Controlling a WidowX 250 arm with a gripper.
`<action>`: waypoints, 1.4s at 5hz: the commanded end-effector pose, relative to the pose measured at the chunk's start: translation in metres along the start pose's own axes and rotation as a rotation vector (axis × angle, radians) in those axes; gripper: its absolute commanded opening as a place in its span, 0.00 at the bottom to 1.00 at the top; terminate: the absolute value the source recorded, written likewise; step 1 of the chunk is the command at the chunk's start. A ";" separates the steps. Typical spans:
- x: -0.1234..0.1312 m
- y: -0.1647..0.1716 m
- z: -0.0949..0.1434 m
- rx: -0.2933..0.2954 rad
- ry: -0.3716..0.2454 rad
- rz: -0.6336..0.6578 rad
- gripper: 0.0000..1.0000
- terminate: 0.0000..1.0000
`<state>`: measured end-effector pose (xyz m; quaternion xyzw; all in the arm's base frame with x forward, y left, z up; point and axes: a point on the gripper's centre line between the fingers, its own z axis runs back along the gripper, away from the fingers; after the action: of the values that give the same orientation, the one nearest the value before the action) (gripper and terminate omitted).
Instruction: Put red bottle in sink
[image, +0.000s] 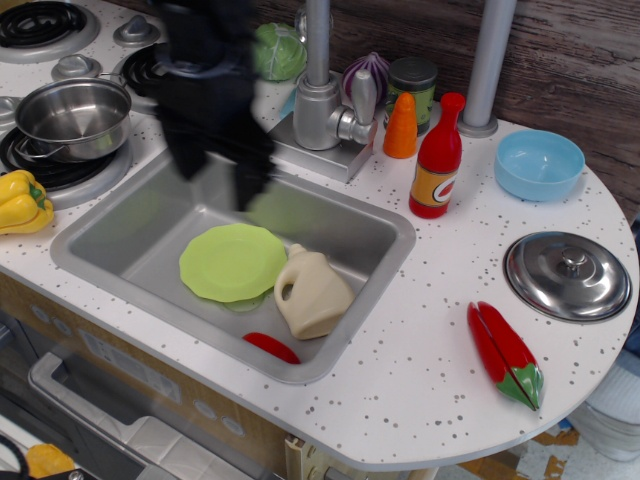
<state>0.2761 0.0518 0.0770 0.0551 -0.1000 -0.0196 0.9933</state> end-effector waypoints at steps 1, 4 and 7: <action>0.038 -0.035 0.014 -0.007 -0.120 0.017 1.00 0.00; 0.104 -0.072 -0.004 -0.041 -0.285 -0.044 1.00 0.00; 0.143 -0.089 -0.013 -0.113 -0.369 -0.116 1.00 0.00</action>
<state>0.4097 -0.0447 0.0587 -0.0050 -0.2489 -0.0844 0.9648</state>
